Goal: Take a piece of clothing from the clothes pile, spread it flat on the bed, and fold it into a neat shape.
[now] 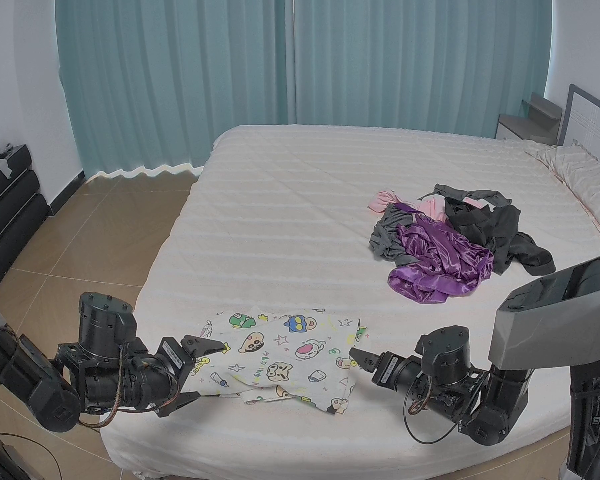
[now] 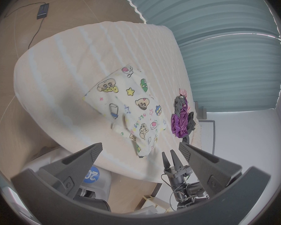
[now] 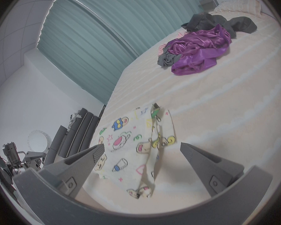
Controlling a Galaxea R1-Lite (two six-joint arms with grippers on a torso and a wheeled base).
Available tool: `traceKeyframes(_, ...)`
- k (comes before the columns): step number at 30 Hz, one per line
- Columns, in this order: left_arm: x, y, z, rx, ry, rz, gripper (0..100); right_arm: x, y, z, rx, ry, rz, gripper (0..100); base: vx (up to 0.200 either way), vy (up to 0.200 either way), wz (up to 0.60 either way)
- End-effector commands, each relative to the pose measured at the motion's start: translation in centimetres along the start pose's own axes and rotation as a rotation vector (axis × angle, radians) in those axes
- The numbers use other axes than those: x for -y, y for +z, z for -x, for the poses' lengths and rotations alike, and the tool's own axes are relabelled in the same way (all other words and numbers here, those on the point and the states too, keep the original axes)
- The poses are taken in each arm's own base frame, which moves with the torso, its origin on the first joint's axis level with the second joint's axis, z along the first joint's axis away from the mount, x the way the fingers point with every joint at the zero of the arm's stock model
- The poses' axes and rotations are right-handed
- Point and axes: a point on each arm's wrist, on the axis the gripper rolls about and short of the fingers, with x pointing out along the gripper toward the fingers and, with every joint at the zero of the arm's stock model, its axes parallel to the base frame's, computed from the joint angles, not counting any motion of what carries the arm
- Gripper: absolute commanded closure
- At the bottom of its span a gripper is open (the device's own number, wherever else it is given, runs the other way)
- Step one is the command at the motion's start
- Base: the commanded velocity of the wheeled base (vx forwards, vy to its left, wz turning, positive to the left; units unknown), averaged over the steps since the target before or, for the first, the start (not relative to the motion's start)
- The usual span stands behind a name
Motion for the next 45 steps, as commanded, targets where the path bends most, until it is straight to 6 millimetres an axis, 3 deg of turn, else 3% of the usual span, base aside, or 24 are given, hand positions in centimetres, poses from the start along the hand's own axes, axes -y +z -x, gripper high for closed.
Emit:
traceKeyframes(1,-1.2,0.0,-0.9,-0.014,0.055,0.019,0,0.2,-0.7,-0.3,-0.019,-0.009,0.005,0,0.0,0.0,0.0)
traceKeyframes(14,-1.2,0.7,-0.7,0.017,0.036,0.046,0,0.5,-0.9,-0.5,-0.025,-0.017,0.006,0,0.0,0.0,0.0)
traceKeyframes(29,-1.8,3.6,0.0,0.056,-0.037,0.101,0,0.1,-0.7,-0.7,-0.044,0.043,0.064,0,0.0,0.2,0.0)
traceKeyframes(35,-2.6,3.2,-0.6,0.038,-0.035,0.093,0,1.0,-1.8,-1.9,-0.096,0.043,0.139,0,0.0,0.0,0.0)
traceKeyframes(45,-2.8,3.1,-0.9,0.038,-0.033,0.09,0,1.4,-2.1,-1.8,-0.107,0.023,0.166,0,0.0,0.0,0.0)
